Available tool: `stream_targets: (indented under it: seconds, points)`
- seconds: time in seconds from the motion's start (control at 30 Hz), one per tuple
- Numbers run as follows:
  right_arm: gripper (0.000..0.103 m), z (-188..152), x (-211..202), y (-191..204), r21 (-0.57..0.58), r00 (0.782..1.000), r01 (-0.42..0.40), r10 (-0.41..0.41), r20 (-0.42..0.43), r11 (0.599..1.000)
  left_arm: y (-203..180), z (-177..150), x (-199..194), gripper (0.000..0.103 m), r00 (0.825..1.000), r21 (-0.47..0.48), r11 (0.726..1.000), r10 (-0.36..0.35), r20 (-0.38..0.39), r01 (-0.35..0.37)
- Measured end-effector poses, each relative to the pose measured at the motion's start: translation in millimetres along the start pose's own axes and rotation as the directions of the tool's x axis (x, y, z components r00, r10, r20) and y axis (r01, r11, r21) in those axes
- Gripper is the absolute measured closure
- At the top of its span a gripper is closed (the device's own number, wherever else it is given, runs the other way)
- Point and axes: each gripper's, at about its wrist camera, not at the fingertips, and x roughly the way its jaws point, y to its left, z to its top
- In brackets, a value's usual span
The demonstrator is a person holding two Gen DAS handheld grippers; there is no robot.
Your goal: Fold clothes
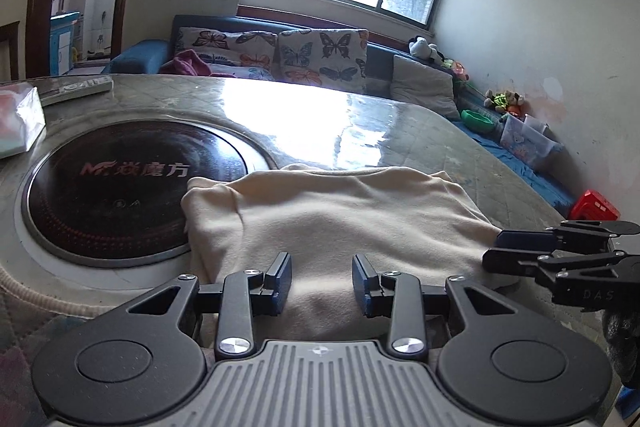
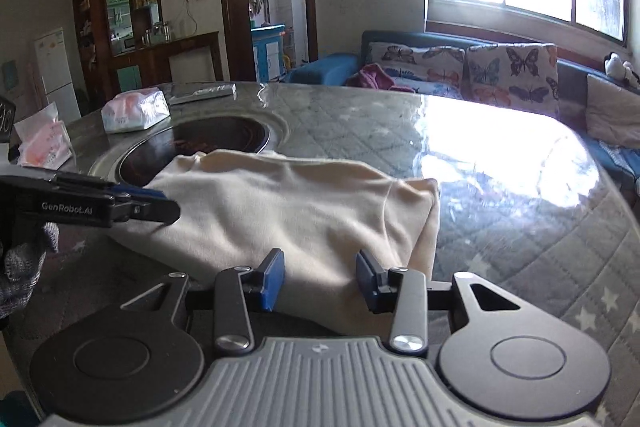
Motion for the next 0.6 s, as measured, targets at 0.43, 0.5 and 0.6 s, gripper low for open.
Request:
stream_targets:
  seconds: [0.43,0.5,0.6]
  points:
    - [0.062,14.6,8.0,-3.4,0.004,1.000,-0.015,0.015,0.007,1.000,11.2,6.9,-3.3,0.067,1.000,-0.050,0.999,0.019,0.018,-0.018]
    - [0.062,20.7,14.2,-3.5,0.007,1.000,-0.022,0.022,0.014,1.000,12.6,11.8,1.5,0.067,1.000,-0.065,0.998,0.017,0.015,-0.016]
    - [0.062,25.6,27.3,-3.7,0.007,0.999,-0.034,0.034,0.004,0.999,15.9,16.5,10.6,0.067,1.000,-0.077,0.997,0.022,0.005,-0.022]
